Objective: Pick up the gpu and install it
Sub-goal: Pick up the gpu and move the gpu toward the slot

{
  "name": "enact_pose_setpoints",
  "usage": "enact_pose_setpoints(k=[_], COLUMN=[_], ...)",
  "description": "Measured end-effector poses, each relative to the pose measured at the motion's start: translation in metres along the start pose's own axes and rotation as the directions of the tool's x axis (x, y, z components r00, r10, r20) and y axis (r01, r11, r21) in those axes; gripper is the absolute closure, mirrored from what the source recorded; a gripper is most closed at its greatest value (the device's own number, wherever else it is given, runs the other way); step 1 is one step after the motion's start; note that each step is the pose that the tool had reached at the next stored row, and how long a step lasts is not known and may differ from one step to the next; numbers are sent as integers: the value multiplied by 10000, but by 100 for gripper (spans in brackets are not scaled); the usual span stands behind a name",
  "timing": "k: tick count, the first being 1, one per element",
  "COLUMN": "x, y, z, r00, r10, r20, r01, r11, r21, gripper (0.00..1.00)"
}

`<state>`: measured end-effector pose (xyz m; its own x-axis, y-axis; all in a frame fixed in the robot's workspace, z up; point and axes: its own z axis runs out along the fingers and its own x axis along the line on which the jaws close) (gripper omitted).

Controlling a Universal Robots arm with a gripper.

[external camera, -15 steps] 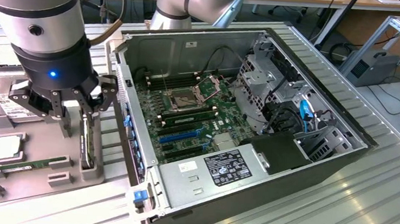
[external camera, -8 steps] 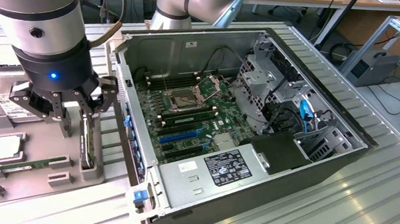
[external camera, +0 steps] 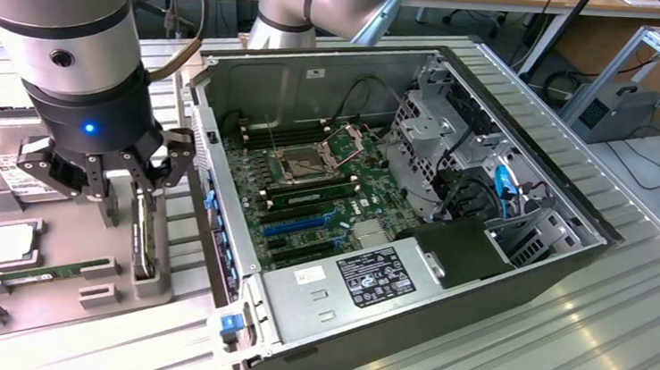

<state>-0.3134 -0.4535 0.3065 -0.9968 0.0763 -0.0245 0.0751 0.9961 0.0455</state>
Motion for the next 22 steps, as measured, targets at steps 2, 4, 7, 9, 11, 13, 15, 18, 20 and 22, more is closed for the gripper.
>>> enact_pose_setpoints(k=[2, 4, 7, 9, 11, 13, 15, 18, 20, 22], x=[0, 0, 1, 1, 1, 1, 1, 1, 2, 2], y=[0, -1, -1, -1, -2, -2, -3, -3, -4, -4], z=[6, 14, 23, 29, 36, 44, 55, 66, 72, 79], r00=[10000, 10000, 10000, 10000, 10000, 10000, 10000, 10000, 10000, 10000], r10=[0, 0, 0, -1, 0, 0, 1, -1, 0, 0], r20=[0, 0, 0, 0, 0, 0, 0, 0, 0, 0], r01=[0, 0, 0, 1, 0, 0, -1, 1, 0, 0], r11=[10000, 10000, 10000, 10000, 10000, 10000, 10000, 10000, 10000, 10000], r21=[0, 0, 0, 1, 0, 0, 0, 0, 1, 0], gripper=[58, 58, 58, 58, 58, 58, 58, 58, 58, 58])
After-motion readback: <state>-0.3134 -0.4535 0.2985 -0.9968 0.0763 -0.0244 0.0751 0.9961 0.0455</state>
